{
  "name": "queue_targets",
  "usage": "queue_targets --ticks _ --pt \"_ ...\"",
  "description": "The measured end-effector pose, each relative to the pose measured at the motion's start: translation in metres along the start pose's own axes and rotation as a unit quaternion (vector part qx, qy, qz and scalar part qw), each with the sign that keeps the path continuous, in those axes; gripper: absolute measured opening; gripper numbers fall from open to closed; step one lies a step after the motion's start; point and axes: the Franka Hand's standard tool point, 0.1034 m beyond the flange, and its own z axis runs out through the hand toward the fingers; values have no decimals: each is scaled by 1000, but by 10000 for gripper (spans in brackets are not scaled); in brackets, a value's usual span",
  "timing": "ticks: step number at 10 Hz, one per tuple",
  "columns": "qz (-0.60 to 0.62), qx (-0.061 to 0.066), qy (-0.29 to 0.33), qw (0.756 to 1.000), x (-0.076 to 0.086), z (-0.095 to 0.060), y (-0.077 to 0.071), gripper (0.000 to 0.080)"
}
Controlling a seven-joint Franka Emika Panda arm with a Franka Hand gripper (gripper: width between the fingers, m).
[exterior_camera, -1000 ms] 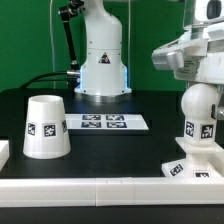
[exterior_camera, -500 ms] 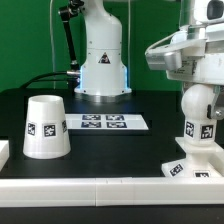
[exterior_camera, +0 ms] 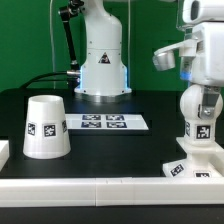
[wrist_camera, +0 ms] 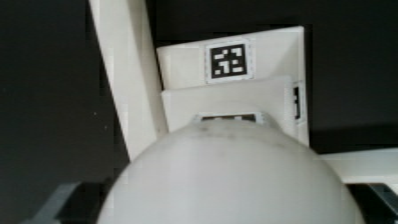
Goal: Assemble lamp
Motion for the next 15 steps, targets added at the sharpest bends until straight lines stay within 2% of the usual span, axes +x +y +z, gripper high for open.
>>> queue_targets --ticks 3,6,11,13,15 --pt "175 9 13 984 1 1 0 576" --pt "257 10 13 966 0 1 1 576" --pt "415 14 13 910 0 1 2 576" --pt "551 23 24 834 -1 1 1 576" --pt "626 24 25 779 0 2 1 576"
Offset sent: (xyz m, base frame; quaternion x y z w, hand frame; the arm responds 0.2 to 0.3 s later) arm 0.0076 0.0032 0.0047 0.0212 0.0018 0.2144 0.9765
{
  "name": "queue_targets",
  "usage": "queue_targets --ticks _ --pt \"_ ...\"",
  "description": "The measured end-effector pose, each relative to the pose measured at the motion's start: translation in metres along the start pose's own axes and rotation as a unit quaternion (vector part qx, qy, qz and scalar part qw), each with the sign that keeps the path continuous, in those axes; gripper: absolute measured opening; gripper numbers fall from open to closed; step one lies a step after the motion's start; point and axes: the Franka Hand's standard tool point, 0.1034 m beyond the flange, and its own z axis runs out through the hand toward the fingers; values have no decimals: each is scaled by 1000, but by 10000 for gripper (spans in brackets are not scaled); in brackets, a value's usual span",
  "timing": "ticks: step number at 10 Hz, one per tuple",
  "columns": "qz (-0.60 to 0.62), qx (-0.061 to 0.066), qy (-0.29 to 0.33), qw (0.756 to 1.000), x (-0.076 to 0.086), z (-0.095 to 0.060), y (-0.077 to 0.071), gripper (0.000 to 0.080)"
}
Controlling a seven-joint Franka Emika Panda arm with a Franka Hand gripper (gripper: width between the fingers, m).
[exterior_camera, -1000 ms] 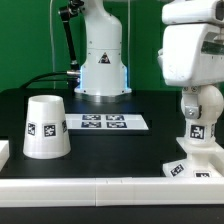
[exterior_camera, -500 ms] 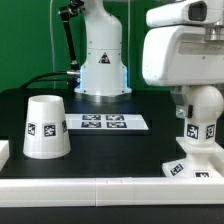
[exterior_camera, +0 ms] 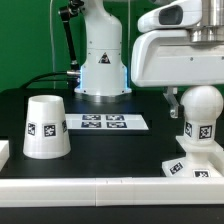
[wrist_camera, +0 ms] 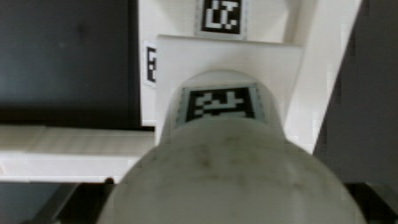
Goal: Assemble lamp
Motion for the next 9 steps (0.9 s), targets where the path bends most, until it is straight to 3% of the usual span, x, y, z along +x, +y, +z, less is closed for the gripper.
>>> queue_targets --ticks 6,9 --pt "210 7 -3 978 0 1 0 576" --pt "407 15 3 913 -2 0 -7 576"
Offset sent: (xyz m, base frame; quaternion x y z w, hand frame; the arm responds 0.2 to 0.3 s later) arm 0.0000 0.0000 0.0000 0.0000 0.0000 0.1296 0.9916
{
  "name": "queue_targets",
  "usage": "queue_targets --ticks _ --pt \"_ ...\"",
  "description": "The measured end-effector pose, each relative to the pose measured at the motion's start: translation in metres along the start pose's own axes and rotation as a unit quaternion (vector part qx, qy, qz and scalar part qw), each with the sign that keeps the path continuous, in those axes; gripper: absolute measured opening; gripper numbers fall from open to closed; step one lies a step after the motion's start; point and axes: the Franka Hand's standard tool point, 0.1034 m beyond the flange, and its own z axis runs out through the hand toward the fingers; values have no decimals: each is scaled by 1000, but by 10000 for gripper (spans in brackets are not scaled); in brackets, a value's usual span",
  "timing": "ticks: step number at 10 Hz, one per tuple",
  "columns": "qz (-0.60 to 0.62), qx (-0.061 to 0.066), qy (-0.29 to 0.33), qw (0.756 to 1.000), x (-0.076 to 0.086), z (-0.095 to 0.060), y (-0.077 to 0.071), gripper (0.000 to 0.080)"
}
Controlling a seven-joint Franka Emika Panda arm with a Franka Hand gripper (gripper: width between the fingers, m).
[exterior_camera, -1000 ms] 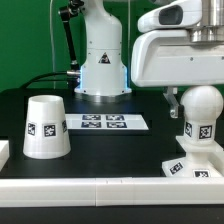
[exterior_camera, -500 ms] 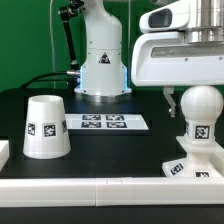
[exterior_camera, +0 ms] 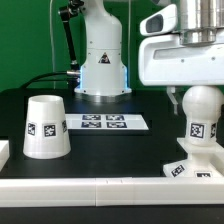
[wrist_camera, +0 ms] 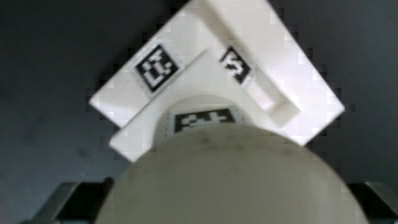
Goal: Assemble lamp
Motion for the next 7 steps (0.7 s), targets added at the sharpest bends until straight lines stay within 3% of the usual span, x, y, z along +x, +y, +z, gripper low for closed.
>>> queue_targets --ticks 5,6,7 --pt "135 16 -13 991 -2 0 -4 576" --pt "115 16 -12 993 -2 0 -4 675" --pt "34 11 -15 999 -2 -2 -3 692"
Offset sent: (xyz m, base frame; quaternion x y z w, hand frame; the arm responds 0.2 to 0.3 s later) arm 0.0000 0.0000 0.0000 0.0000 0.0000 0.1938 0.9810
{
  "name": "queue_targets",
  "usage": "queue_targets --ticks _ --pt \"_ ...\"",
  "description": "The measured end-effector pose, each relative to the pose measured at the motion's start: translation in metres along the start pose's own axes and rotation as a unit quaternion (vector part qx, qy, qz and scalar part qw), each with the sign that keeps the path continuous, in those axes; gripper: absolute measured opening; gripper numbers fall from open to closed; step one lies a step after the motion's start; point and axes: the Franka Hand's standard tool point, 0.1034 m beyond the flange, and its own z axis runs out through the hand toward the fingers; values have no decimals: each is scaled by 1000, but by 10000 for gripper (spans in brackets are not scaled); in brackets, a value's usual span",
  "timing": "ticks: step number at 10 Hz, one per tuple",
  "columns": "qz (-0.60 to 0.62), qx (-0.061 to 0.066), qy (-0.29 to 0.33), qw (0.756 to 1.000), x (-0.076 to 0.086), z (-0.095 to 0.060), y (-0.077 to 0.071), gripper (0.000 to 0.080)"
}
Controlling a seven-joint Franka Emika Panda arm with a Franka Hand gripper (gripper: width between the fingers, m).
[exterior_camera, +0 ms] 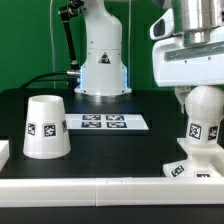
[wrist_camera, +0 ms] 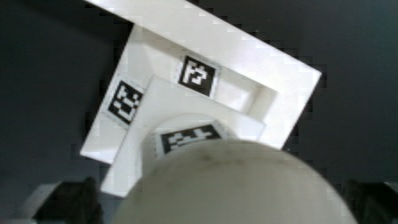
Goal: Assemble lamp
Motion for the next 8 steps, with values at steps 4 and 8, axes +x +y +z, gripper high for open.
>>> queue_targets --ticks 4,8 --pt "-188 0 -3 982 3 -8 0 699" --pt "-375 -8 1 927 -1 -7 -1 699"
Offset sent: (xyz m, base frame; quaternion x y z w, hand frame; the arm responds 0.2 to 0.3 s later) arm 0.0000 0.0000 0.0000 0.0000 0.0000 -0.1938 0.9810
